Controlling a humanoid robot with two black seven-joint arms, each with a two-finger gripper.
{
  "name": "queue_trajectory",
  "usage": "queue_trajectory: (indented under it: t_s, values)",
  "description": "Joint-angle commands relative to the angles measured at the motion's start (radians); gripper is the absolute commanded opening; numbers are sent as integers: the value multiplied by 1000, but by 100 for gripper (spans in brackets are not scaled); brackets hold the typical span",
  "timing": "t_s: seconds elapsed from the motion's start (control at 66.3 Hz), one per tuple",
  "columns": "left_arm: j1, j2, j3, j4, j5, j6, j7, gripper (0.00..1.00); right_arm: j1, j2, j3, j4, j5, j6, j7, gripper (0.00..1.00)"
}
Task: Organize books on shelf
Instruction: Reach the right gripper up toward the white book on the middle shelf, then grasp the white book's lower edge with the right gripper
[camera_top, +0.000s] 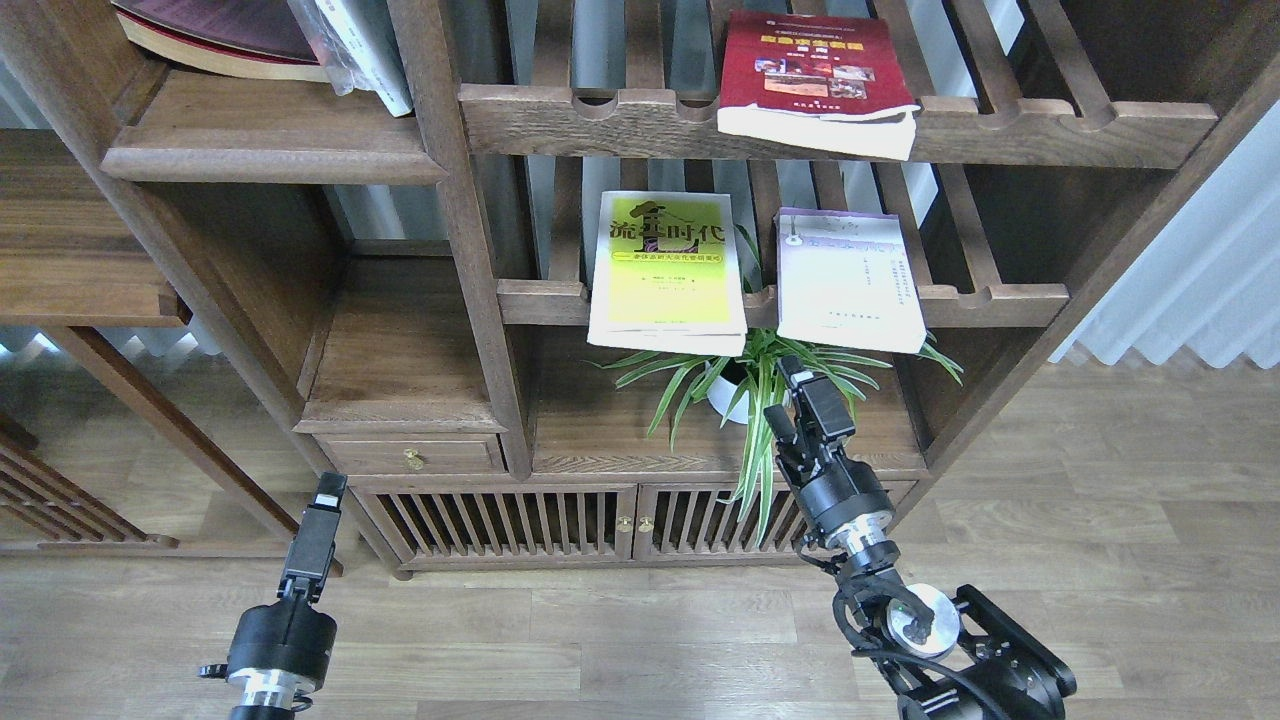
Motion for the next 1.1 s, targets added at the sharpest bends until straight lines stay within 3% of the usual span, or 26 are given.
queue_trajectory:
  t_s: [0.0,1.086]
  values:
    - [0,0,-4,-4,0,0,0,100,8,0,0,-3,9,0,17,99]
    - [0,-2,-5,-8,0,0,0,100,103,0,90,-82,28,-25,28,99]
